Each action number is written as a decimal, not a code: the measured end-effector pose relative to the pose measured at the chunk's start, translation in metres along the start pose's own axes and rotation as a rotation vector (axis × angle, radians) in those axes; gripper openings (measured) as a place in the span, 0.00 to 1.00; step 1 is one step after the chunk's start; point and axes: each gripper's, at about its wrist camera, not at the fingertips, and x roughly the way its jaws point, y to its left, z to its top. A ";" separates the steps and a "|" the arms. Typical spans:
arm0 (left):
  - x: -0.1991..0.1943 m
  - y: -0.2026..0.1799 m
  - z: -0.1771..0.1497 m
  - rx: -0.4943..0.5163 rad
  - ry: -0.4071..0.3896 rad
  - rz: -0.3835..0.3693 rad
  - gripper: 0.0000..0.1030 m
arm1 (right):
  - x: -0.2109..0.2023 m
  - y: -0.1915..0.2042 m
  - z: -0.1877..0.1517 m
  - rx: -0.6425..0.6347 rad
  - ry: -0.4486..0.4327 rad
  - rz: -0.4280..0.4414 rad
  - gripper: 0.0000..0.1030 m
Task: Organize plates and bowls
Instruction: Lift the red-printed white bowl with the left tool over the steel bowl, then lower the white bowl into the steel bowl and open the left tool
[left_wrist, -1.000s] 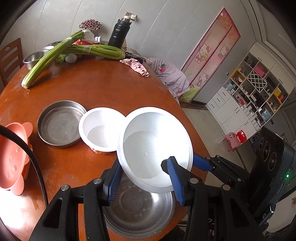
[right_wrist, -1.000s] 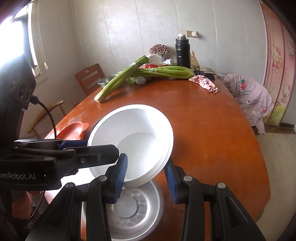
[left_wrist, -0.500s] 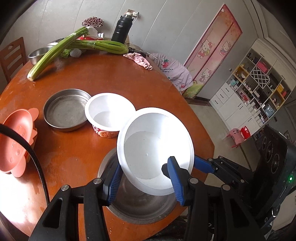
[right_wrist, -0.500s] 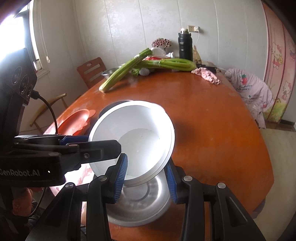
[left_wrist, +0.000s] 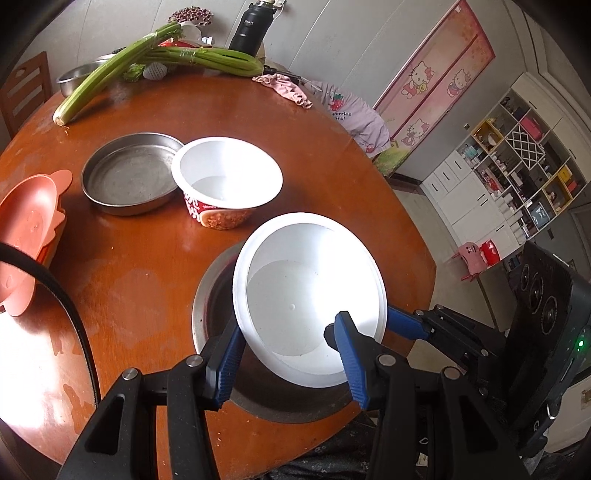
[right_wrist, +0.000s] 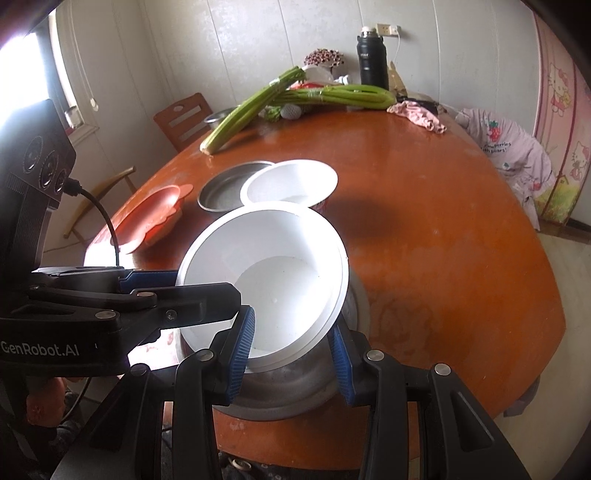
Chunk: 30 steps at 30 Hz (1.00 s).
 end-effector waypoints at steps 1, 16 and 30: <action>0.001 0.001 0.000 -0.003 0.005 -0.001 0.47 | 0.001 0.000 -0.001 -0.002 0.009 0.002 0.41; 0.011 0.002 0.001 0.004 0.040 0.023 0.47 | 0.011 -0.001 -0.001 -0.025 0.072 0.001 0.41; 0.018 0.007 0.004 -0.004 0.056 0.020 0.47 | 0.018 -0.005 -0.001 -0.018 0.089 -0.009 0.41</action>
